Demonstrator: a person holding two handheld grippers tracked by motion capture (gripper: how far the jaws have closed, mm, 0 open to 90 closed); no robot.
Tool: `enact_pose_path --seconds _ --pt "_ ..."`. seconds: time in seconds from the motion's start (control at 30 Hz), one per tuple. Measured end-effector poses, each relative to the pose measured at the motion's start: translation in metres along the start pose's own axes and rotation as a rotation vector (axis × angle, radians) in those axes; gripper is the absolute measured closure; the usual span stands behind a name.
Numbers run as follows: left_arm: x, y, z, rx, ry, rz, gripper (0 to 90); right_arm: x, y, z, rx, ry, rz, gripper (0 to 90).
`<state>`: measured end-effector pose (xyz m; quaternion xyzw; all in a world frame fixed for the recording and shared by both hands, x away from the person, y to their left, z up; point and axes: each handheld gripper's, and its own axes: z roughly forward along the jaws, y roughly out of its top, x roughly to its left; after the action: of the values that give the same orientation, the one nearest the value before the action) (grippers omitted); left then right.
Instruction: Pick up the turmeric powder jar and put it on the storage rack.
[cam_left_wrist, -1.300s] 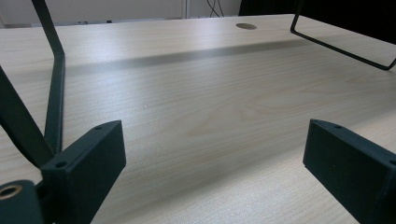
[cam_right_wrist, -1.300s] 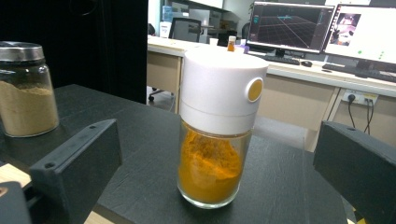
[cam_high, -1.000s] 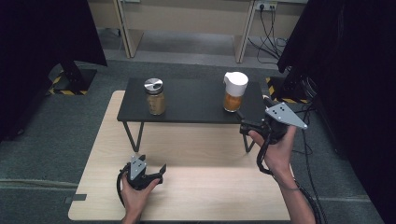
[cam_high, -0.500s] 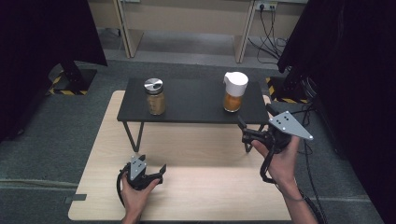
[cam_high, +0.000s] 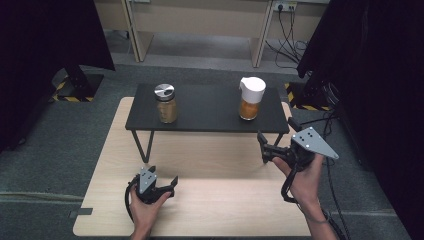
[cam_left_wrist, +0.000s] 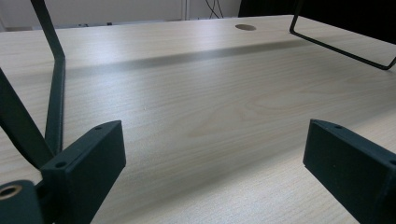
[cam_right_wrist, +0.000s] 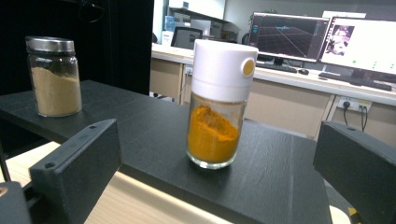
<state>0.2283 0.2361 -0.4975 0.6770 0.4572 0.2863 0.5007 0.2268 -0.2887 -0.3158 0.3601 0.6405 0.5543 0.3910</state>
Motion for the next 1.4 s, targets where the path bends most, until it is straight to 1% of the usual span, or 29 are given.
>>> enact_pose_path --seconds 0.17,0.4,0.5,0.53,0.67,0.7,0.73,0.87,1.03,1.13,1.4 --pt "0.0 0.0 0.0 0.001 0.001 0.0 4.9 0.0 -0.008 -0.002 0.014 -0.005 0.0 1.3" --pt "0.0 -0.001 0.0 -0.004 0.002 0.001 4.9 -0.003 -0.021 -0.002 0.036 -0.007 0.016 1.4" --pt "0.0 0.0 0.0 -0.001 0.0 -0.002 4.9 -0.002 -0.026 -0.002 0.044 -0.011 0.016 1.4" --pt "0.0 0.0 0.0 -0.001 0.0 -0.002 4.9 -0.001 -0.031 -0.002 0.049 -0.011 0.014 1.4" --pt "0.0 -0.001 -0.001 -0.003 0.0 -0.003 4.9 -0.003 -0.043 -0.002 0.066 -0.004 0.031 1.4" --pt "0.0 -0.001 -0.001 -0.003 0.0 -0.003 4.9 -0.003 -0.043 -0.002 0.066 -0.004 0.031 1.4" --pt "0.0 -0.001 -0.001 -0.003 0.0 -0.004 4.9 -0.004 -0.049 -0.002 0.071 -0.001 0.04 1.3" --pt "0.0 -0.001 -0.001 -0.003 0.0 -0.002 4.9 -0.004 -0.059 -0.003 0.069 0.002 0.05 1.4" --pt "0.0 -0.001 -0.001 -0.003 0.001 -0.002 4.9 -0.004 -0.068 -0.005 0.067 0.004 0.055 1.3" --pt "0.0 -0.001 -0.001 -0.004 0.0 -0.003 4.9 -0.002 -0.074 -0.005 0.074 -0.001 0.056 1.3" --pt "0.0 -0.001 -0.001 -0.003 0.001 -0.002 4.8 -0.002 -0.095 -0.007 0.108 -0.013 0.087 1.4"
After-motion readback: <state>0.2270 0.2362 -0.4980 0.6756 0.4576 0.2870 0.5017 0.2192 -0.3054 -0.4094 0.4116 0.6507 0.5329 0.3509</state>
